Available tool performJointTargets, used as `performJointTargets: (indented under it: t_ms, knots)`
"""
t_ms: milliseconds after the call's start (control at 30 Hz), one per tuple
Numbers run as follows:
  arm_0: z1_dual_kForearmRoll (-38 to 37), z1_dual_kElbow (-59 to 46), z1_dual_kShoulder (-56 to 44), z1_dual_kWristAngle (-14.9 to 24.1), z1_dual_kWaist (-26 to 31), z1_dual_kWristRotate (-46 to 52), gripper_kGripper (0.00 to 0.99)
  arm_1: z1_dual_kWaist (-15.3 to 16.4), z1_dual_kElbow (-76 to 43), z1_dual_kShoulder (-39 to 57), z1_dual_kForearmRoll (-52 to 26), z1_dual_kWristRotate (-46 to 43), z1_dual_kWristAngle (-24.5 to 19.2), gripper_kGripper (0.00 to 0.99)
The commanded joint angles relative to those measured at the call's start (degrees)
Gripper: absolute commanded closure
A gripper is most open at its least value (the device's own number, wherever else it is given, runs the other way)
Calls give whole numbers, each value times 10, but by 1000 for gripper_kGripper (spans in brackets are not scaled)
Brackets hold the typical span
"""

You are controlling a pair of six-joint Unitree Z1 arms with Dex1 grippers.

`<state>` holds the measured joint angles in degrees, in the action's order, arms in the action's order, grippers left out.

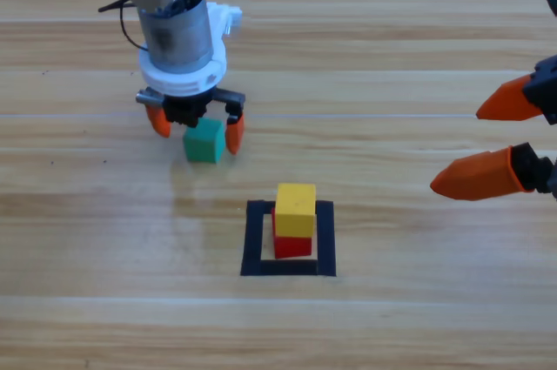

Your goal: Stack the blocks in the rectangular block: red at the bottom, yellow in the middle, green on top

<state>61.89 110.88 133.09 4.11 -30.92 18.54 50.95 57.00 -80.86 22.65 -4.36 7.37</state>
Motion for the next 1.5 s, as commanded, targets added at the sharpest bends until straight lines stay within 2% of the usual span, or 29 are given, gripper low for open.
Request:
performJointTargets:
  t_ms: [33, 367, 500, 600, 667, 767, 800, 833, 967, 1233, 1500]
  knots:
    - [-5, 14, 48, -4, 10, -1, 0, -15, -22, -8, -14, -1, 12, 1]
    - [-5, 31, 68, -12, 10, 6, 10, -15, -26, -10, -16, -1, 14, 1]
    - [-5, 39, 73, -15, 9, 6, 125, -15, -27, -10, -19, 0, 16, 1]
    - [-4, 40, 75, -15, 10, 5, 257, -15, -27, -12, -20, 0, 16, 1]
    - [-3, 40, 75, -14, 10, 4, 401, -15, -26, -14, -20, 0, 16, 1]
    - [1, 39, 71, -12, 13, 1, 763, -15, -26, -15, -20, 0, 16, 1]
    - [2, 35, 66, -11, 18, -3, 923, -15, -26, -16, -20, 0, 17, 1]
    - [2, 30, 58, -10, 22, -4, 990, -15, -26, -16, -20, 0, 17, 1]
    - [19, 42, 37, -9, 24, -5, 990, -15, -26, -18, -20, 0, 18, 2]
    - [185, 223, 39, -5, 13, 22, 990, -15, -26, -18, -20, 1, 18, 2]
    - [191, 144, -28, -10, -29, 84, 990, -15, -26, -18, -19, 1, 18, 2]
